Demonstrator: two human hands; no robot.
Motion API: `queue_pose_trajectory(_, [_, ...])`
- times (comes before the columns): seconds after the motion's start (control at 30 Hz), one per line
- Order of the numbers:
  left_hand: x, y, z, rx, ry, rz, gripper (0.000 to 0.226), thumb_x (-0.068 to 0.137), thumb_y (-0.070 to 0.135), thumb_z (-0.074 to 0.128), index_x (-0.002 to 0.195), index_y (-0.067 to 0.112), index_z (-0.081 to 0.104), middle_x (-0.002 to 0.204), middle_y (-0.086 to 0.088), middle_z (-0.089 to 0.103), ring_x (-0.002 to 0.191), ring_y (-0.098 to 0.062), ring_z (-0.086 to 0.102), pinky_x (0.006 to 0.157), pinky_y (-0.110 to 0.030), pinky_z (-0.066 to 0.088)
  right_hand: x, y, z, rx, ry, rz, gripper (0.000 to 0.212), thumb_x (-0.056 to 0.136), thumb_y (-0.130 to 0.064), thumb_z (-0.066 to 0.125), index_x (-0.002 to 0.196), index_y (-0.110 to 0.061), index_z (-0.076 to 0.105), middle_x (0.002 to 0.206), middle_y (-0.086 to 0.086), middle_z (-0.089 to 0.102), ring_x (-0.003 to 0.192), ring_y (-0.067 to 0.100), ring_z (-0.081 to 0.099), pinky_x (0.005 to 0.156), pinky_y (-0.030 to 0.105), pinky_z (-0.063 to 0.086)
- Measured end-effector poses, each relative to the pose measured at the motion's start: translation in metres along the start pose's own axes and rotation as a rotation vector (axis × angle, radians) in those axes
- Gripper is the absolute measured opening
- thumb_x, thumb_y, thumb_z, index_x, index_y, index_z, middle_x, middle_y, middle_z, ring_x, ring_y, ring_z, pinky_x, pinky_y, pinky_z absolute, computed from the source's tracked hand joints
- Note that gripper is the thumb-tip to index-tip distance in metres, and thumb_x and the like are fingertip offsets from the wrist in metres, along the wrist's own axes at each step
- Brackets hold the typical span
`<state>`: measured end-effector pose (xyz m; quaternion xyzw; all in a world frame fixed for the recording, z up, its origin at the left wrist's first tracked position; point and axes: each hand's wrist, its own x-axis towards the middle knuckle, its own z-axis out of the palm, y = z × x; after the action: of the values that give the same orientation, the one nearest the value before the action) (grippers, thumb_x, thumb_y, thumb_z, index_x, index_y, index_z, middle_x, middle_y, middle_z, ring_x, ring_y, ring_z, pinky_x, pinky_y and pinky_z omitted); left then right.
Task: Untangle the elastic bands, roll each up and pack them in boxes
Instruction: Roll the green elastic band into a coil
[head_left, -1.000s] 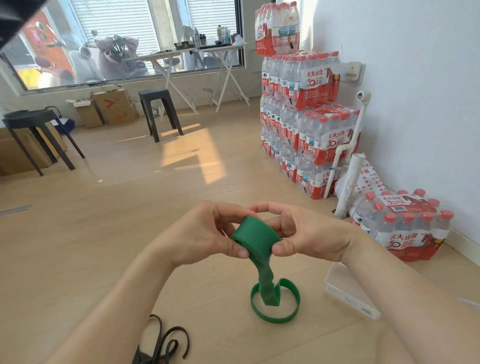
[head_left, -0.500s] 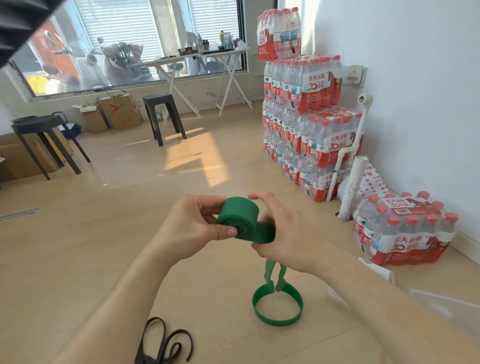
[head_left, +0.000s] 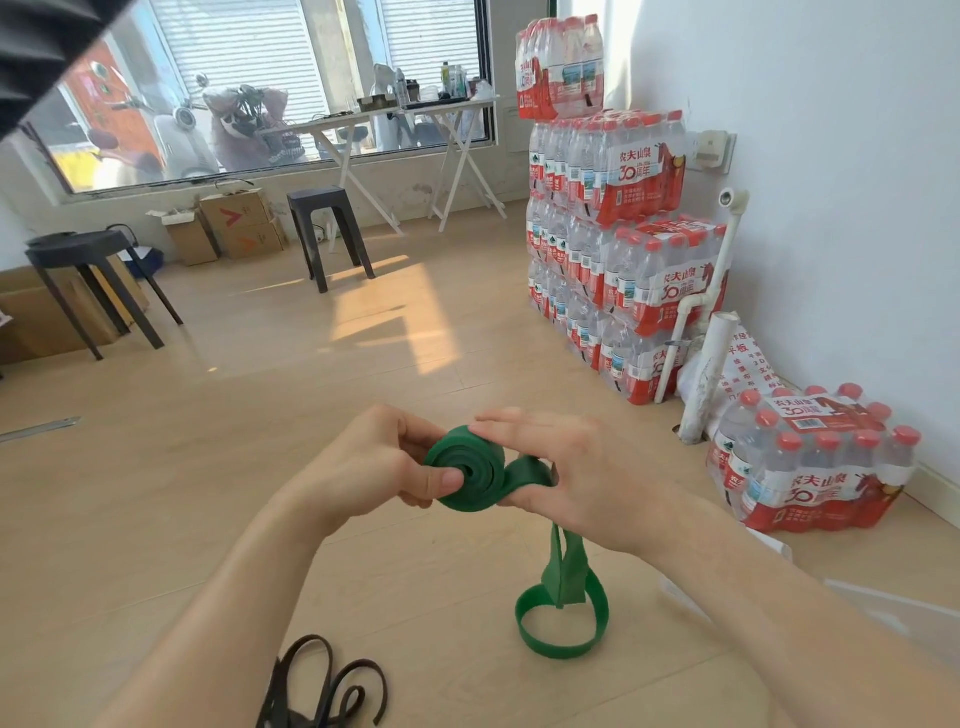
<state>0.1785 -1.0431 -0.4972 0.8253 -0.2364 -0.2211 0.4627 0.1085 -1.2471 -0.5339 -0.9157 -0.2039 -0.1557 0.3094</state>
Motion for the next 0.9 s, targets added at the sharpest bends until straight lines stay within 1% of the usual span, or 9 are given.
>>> queue_pose_trajectory(0.13, [0.001, -0.004, 0.007, 0.03, -0.012, 0.041, 0.037, 0.072, 0.038, 0.079, 0.105, 0.023, 0.071, 0.094, 0.001, 0.074, 0.082, -0.01, 0.066, 0.073, -0.023, 0.051, -0.001, -0.002, -0.007, 0.144, -0.025, 0.125, 0.057, 0.08, -0.02, 0.076, 0.128, -0.043, 0.055, 0.109, -0.022, 0.069, 0.082, -0.001, 0.066, 0.073, 0.007, 0.043])
queue_pose_trajectory(0.2, [0.002, -0.007, 0.014, 0.132, 0.09, 0.154, 0.064, 0.067, 0.045, 0.079, 0.126, 0.036, 0.054, 0.115, 0.014, 0.065, 0.103, 0.001, 0.059, 0.085, -0.023, 0.05, -0.002, 0.0, -0.015, 0.285, 0.002, 0.222, 0.054, 0.08, -0.017, 0.076, 0.12, -0.049, 0.057, 0.103, -0.028, 0.069, 0.084, 0.005, 0.069, 0.075, 0.01, 0.048])
queue_pose_trajectory(0.3, [0.001, -0.006, 0.029, 0.417, 0.238, 0.399, 0.089, 0.06, 0.037, 0.086, 0.131, 0.05, 0.034, 0.136, 0.024, 0.039, 0.123, 0.002, 0.038, 0.097, -0.023, 0.039, -0.003, 0.007, -0.02, 0.49, -0.009, 0.327, 0.047, 0.08, -0.011, 0.076, 0.121, -0.032, 0.064, 0.111, -0.018, 0.07, 0.094, 0.006, 0.07, 0.087, 0.025, 0.054])
queue_pose_trajectory(0.4, [0.004, -0.003, 0.041, 0.767, 0.34, 0.641, 0.075, 0.063, 0.028, 0.086, 0.125, 0.043, 0.046, 0.134, 0.013, 0.045, 0.118, -0.01, 0.039, 0.092, -0.025, 0.037, -0.004, 0.012, -0.023, 0.651, -0.064, 0.352, 0.04, 0.081, -0.002, 0.073, 0.117, -0.019, 0.066, 0.105, -0.005, 0.074, 0.092, 0.015, 0.072, 0.083, 0.026, 0.056])
queue_pose_trajectory(0.5, [0.007, -0.001, 0.039, 0.844, 0.407, 0.763, 0.053, 0.069, 0.026, 0.082, 0.118, 0.031, 0.063, 0.12, 0.005, 0.062, 0.104, -0.02, 0.055, 0.082, -0.03, 0.049, -0.004, 0.014, -0.025, 0.723, -0.136, 0.387, 0.033, 0.086, -0.003, 0.068, 0.116, -0.017, 0.065, 0.102, 0.003, 0.075, 0.089, 0.023, 0.072, 0.084, 0.026, 0.054])
queue_pose_trajectory(0.57, [0.006, 0.001, 0.037, 0.821, 0.378, 0.747, 0.051, 0.068, 0.029, 0.083, 0.116, 0.03, 0.065, 0.114, 0.006, 0.066, 0.097, -0.018, 0.061, 0.079, -0.032, 0.054, -0.004, 0.017, -0.024, 0.703, -0.206, 0.405, 0.031, 0.09, -0.007, 0.064, 0.12, -0.014, 0.063, 0.105, 0.006, 0.074, 0.093, 0.025, 0.071, 0.088, 0.027, 0.053])
queue_pose_trajectory(0.67, [-0.001, 0.008, 0.039, 0.687, 0.288, 0.666, 0.05, 0.064, 0.031, 0.081, 0.112, 0.037, 0.064, 0.105, 0.016, 0.068, 0.09, -0.001, 0.061, 0.075, -0.026, 0.052, -0.003, 0.018, -0.02, 0.715, -0.304, 0.435, 0.032, 0.093, -0.007, 0.058, 0.126, -0.008, 0.059, 0.11, 0.011, 0.071, 0.098, 0.022, 0.068, 0.089, 0.025, 0.052])
queue_pose_trajectory(0.77, [-0.005, 0.012, 0.038, 0.491, 0.244, 0.436, 0.051, 0.063, 0.024, 0.086, 0.103, 0.048, 0.066, 0.097, 0.023, 0.069, 0.088, 0.007, 0.061, 0.078, -0.023, 0.051, -0.003, 0.018, -0.017, 0.695, -0.323, 0.438, 0.031, 0.094, -0.016, 0.06, 0.125, -0.01, 0.061, 0.109, 0.013, 0.072, 0.101, 0.024, 0.068, 0.091, 0.031, 0.053])
queue_pose_trajectory(0.9, [-0.006, 0.011, 0.035, 0.403, 0.176, 0.258, 0.044, 0.061, 0.029, 0.086, 0.089, 0.055, 0.065, 0.082, 0.021, 0.071, 0.078, 0.001, 0.065, 0.078, -0.031, 0.055, -0.003, 0.019, -0.019, 0.6, -0.248, 0.48, 0.038, 0.079, -0.038, 0.068, 0.109, -0.015, 0.064, 0.086, 0.009, 0.075, 0.078, 0.023, 0.069, 0.08, 0.036, 0.054])
